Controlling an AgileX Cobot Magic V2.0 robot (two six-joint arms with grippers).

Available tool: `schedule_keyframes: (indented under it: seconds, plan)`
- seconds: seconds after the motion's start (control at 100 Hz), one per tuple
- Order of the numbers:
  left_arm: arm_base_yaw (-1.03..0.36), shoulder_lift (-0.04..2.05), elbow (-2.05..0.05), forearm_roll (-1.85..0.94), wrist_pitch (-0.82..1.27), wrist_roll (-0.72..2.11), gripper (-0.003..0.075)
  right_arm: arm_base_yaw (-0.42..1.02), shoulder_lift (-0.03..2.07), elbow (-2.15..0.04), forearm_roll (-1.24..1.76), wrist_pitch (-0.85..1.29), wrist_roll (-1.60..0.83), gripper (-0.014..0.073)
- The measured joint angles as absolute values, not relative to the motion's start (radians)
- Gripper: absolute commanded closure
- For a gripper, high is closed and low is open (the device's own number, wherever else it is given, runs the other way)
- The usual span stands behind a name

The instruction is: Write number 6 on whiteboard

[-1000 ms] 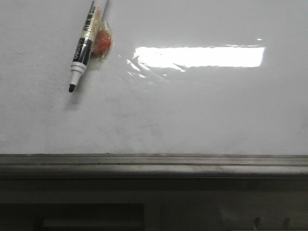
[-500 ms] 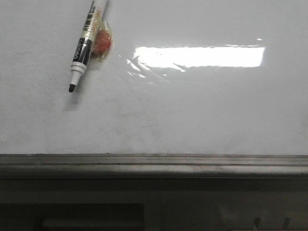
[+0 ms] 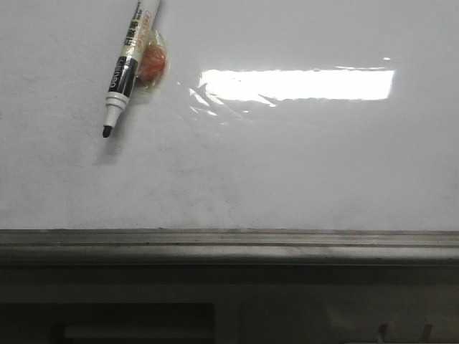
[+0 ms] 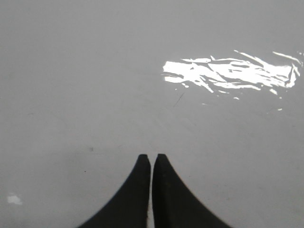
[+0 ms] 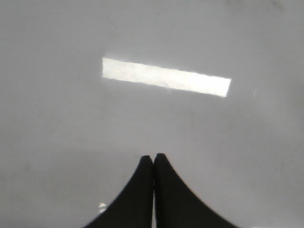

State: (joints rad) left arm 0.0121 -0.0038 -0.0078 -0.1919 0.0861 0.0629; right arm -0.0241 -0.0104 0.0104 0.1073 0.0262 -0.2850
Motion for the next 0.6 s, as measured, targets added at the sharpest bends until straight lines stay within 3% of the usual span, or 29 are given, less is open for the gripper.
schedule_keyframes:
  seconds: [0.37,0.6]
  plan:
    - [0.012,-0.004,-0.008,-0.722,0.063,0.063,0.0741,-0.024,-0.01,0.01,0.693,-0.013,-0.284,0.0638]
    - [0.012,-0.004,-0.084,-0.76,0.145,0.079,0.0741,-0.024,0.002,-0.097,0.714,0.177,-0.28,0.0638]
